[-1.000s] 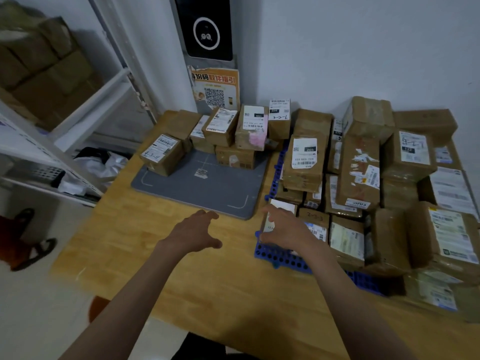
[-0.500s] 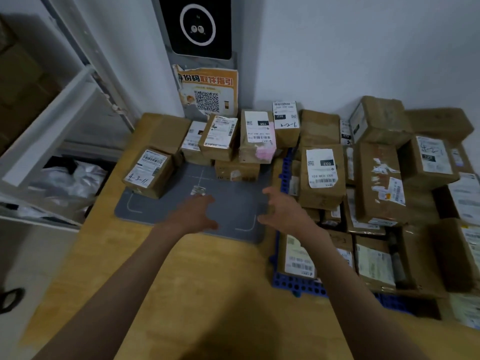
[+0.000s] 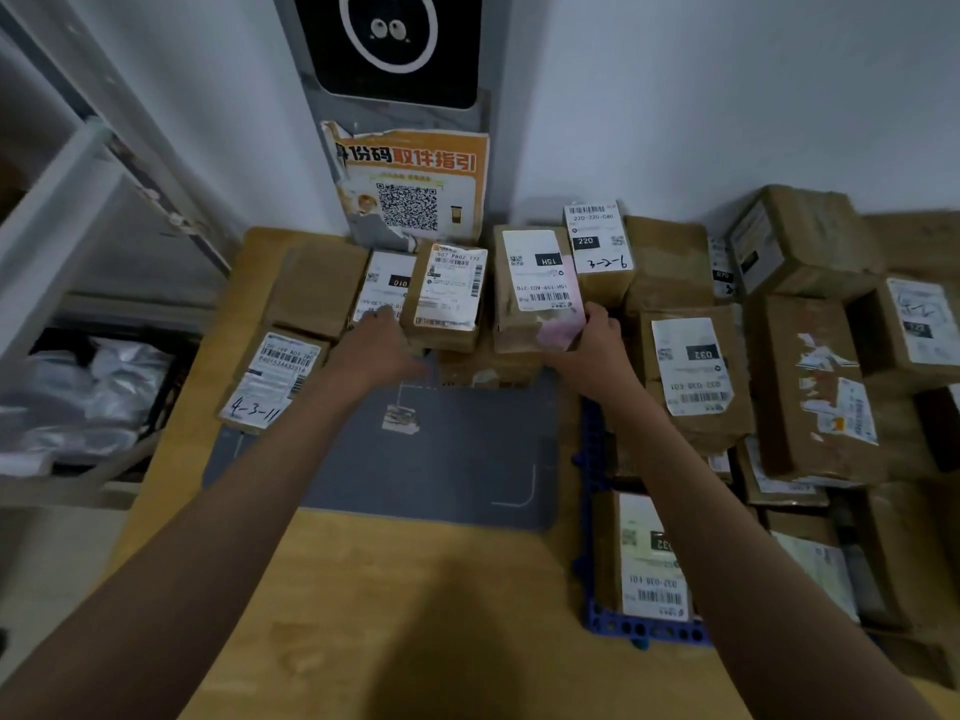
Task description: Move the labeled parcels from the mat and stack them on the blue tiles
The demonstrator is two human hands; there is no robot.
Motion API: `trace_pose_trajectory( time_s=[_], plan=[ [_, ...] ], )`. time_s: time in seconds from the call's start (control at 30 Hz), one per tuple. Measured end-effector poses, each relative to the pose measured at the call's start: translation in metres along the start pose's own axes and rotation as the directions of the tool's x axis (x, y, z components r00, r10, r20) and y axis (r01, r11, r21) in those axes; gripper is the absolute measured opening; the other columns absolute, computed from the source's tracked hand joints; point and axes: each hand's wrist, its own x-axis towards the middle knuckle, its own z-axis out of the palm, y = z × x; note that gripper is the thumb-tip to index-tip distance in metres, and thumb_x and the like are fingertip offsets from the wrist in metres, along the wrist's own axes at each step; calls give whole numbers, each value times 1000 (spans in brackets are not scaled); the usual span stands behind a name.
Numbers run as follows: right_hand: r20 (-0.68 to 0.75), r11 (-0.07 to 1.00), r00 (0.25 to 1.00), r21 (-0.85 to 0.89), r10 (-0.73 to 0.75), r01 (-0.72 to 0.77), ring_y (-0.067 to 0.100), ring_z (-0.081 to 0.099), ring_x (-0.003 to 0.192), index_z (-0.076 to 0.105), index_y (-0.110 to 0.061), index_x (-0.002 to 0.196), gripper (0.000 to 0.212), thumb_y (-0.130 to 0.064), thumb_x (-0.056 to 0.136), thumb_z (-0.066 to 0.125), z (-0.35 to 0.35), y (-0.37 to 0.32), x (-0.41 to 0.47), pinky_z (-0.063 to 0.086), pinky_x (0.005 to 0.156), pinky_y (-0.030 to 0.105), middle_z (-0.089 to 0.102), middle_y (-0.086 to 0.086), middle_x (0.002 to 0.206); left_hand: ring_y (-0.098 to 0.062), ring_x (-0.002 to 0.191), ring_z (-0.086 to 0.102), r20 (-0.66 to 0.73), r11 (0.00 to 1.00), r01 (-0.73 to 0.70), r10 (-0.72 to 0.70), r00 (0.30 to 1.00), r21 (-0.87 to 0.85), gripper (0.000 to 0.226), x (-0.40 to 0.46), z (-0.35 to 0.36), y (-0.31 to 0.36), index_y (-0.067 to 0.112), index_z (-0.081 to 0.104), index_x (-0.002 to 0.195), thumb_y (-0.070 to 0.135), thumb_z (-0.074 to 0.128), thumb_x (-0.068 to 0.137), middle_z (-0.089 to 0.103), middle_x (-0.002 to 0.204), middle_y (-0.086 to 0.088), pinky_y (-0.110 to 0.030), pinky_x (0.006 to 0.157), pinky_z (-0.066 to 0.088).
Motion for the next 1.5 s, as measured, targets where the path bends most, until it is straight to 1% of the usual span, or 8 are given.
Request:
trace_pose_trajectory(
  time_s=[0.2,0.43,0.63,0.8,1.03,1.2,1.3,1.5],
  plan=[
    [1,984,993,129,121,-120,27,41,133,12,-4,153,98,-25,83,76,5,0,16,43,105,39,36,12,148,-27,122,51,34,967,-20,30,999,-255,85,20,5,5,8,40,137,25,86,69,53,136,-9,-41,103,43],
    [73,966,981,175,182,-192,20,44,114,33,-16,144,78,-23,80,78,11,3,12,44,66,15,31,3,130,-27,128,46,78,928,-34,68,995,-371,82,16,16,-6,9,48,135,16,88,64,55,133,-9,-43,108,40],
    [107,932,983,315,152,-178,17,60,108,30,-14,143,79,-12,80,78,11,-3,-5,51,69,18,56,3,131,1,92,56,77,867,-34,83,994,-496,63,-1,21,-13,19,54,115,4,87,64,62,108,11,0,66,40],
    [73,937,993,332,92,-111,16,59,113,35,-12,142,78,-12,78,80,9,-4,-32,54,76,21,57,2,131,-6,103,59,35,839,-34,64,997,-544,73,-26,23,-21,17,52,127,7,88,63,63,117,8,-15,80,46],
    [55,994,998,106,26,-31,20,35,124,35,-14,142,75,-25,81,76,4,-1,-81,44,97,33,33,-10,113,19,74,59,-59,832,-95,75,995,-546,79,-72,26,-18,26,40,121,3,87,62,57,98,22,-1,52,43],
    [16,985,1000,175,4,-7,18,50,118,27,-12,145,84,-23,80,78,-12,6,-119,52,90,32,48,2,135,-6,101,58,-93,869,-149,119,989,-471,76,-100,34,-8,20,49,120,11,90,56,60,114,10,-23,80,48],
    [-8,983,1000,183,-15,16,12,58,100,26,-12,144,83,-22,80,78,-22,16,-140,53,75,23,55,-6,119,7,90,53,-121,878,-197,160,980,-436,69,-121,43,3,26,49,110,12,90,57,56,101,24,-15,69,40],
    [54,987,988,70,-146,142,25,46,128,39,-16,141,68,-25,83,73,-44,36,-174,45,104,45,47,7,138,-13,105,57,-155,891,-208,158,975,-404,71,-167,64,19,17,50,117,15,89,58,60,114,4,-33,80,49]
  ],
)
